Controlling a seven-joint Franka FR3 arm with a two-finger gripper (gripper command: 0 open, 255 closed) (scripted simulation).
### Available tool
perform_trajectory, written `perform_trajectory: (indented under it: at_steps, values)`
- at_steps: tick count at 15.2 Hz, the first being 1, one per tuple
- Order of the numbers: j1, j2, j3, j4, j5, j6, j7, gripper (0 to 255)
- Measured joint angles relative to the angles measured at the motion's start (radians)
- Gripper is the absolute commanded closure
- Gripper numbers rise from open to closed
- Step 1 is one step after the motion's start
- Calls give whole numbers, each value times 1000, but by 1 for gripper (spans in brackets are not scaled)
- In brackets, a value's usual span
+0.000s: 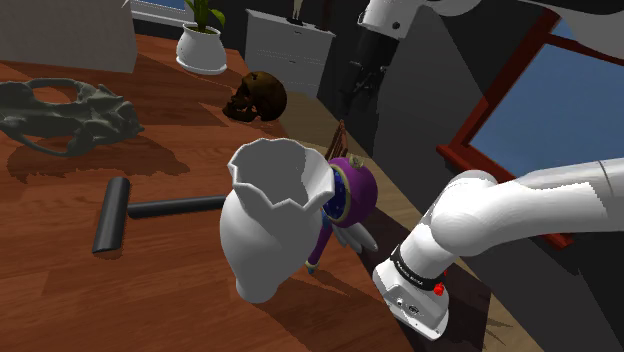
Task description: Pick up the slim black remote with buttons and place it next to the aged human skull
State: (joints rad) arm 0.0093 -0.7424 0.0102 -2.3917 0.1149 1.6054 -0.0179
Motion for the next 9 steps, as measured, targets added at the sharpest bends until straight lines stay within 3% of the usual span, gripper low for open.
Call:
perform_trajectory:
  at_steps: [4, 9]
  values:
    - [26, 50, 22, -3, 4, 59, -25, 0]
    - [79, 207, 72, 36, 4, 192, -84, 0]
